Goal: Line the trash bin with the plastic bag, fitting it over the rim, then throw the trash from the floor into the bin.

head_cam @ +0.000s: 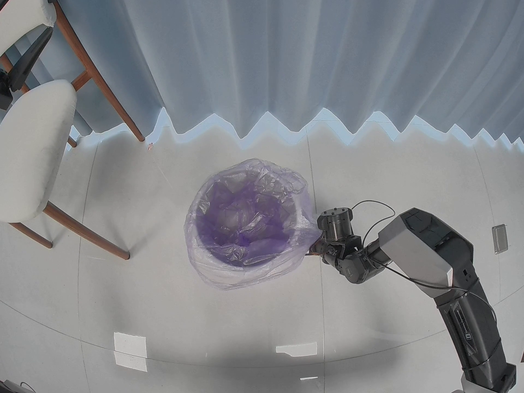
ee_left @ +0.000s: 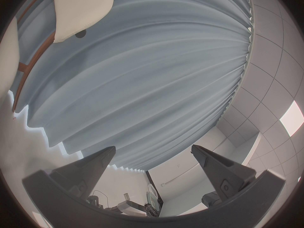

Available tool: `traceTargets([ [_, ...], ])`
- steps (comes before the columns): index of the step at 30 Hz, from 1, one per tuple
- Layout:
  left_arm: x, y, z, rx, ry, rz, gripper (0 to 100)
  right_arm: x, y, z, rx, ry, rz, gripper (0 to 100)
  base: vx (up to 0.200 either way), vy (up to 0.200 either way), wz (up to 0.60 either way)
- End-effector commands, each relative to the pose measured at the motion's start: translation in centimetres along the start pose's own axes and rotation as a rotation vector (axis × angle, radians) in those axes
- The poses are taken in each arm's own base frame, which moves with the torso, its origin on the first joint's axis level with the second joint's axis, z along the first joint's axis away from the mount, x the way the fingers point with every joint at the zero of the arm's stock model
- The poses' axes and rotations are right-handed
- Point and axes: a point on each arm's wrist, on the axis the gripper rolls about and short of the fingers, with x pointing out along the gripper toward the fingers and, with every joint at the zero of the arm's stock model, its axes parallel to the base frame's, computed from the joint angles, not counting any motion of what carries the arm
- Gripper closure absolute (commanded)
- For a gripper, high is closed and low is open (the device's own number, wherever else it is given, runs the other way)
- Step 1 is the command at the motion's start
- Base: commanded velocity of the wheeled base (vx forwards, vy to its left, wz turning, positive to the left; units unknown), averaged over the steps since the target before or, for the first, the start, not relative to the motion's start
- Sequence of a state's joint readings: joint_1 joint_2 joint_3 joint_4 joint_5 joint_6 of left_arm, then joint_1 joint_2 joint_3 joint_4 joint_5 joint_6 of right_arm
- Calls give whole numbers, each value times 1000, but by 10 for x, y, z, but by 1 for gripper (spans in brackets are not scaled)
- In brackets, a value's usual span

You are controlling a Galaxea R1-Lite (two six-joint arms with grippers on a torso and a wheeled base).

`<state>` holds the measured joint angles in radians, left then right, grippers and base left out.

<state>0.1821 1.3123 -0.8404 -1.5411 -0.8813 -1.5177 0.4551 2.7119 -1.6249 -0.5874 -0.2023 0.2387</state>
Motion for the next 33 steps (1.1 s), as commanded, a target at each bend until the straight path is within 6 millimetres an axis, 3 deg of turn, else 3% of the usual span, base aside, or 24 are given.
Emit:
traceTargets([
  [1,0,-1,-1,0,1,-1,0,19,2,-8,-1,5,-1,0,0,0,0],
  [8,-1,-1,-1,1,3,-1,0,34,4,-12,-3,5,-12,0,0,0,0],
  [9,-1,-1,-1,2,1,0,0,35,5,-11,-1,-5,-21,100,0,0,0],
  [15,-1,-1,-1,3,3,0,0,31,1,2,21,-36,-43,100,0,0,0],
  [19,-1,-1,-1,5,3,0,0,16,-11,16,78,-36,-99,100,0,0,0],
  [21,-1,-2,-1,6,3,-1,0,1,-21,26,120,-30,-132,100,0,0,0],
  [24,-1,-2,-1,6,3,-1,0,-39,-47,45,200,-15,-179,100,0,0,0],
  [25,-1,-2,-1,6,3,-1,0,-39,-47,45,200,-15,-179,100,0,0,0],
  [27,-1,-2,-1,6,3,-1,0,-70,-68,56,221,-45,-207,100,0,0,0],
  [29,-1,-2,-1,8,1,-1,0,-82,-72,60,225,-69,-208,100,0,0,0],
  [31,-1,-2,-1,9,3,-2,0,-117,-75,69,219,-138,-184,100,0,0,0],
  [33,-1,-1,-1,7,4,1,0,-136,-76,66,201,-150,-159,100,0,0,0],
])
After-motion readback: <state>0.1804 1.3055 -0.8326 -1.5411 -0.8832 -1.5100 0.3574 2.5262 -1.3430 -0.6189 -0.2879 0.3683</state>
